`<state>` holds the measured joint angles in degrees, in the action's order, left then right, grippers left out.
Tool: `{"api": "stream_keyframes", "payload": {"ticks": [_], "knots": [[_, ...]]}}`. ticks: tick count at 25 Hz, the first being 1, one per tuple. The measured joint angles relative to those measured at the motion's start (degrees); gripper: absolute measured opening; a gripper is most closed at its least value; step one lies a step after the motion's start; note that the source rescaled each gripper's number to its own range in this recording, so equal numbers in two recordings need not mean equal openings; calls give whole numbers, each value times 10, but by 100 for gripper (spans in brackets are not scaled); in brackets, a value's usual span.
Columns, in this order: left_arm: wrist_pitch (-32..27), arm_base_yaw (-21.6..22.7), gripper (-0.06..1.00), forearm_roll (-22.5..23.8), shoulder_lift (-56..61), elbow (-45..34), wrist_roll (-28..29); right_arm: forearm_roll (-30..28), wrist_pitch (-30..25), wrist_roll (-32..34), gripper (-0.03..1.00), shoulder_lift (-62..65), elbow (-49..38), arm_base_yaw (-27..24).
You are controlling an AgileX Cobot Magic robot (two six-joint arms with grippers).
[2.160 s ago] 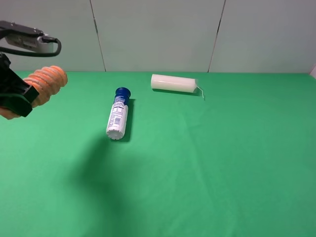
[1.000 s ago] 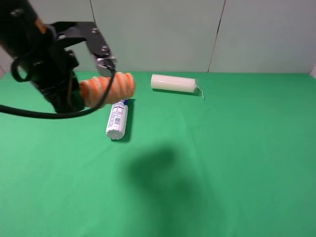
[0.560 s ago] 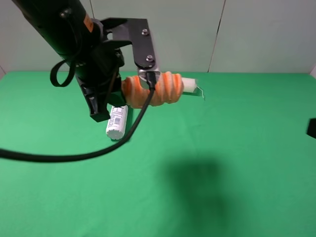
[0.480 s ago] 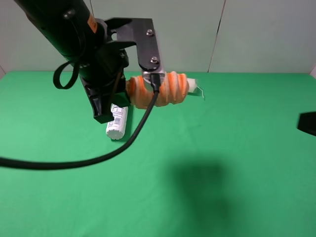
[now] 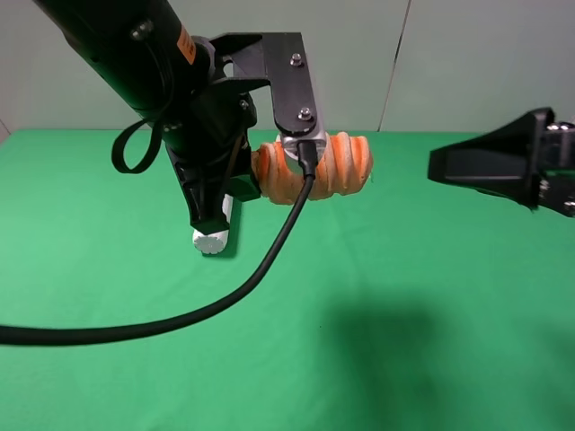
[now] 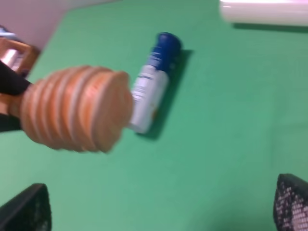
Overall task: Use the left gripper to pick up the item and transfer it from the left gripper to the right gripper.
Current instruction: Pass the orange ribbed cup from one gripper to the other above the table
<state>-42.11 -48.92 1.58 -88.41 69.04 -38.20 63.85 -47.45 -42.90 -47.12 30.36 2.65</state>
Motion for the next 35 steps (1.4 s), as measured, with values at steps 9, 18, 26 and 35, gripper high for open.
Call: {"api": "stream_keyframes", "payload": {"ticks": [9,18,26,35], "knots": [[1,0,0,-3,0,0,0,171,-68,-159,100,-123,0,0],[3,0,0,-5,0,0,0,257,-103,-232,100,-199,1,0],[16,0,0,-5,0,0,0,319,-116,-287,100,-262,2,21],[22,0,0,-5,0,0,0,355,-119,-308,100,-334,56,102]]}}
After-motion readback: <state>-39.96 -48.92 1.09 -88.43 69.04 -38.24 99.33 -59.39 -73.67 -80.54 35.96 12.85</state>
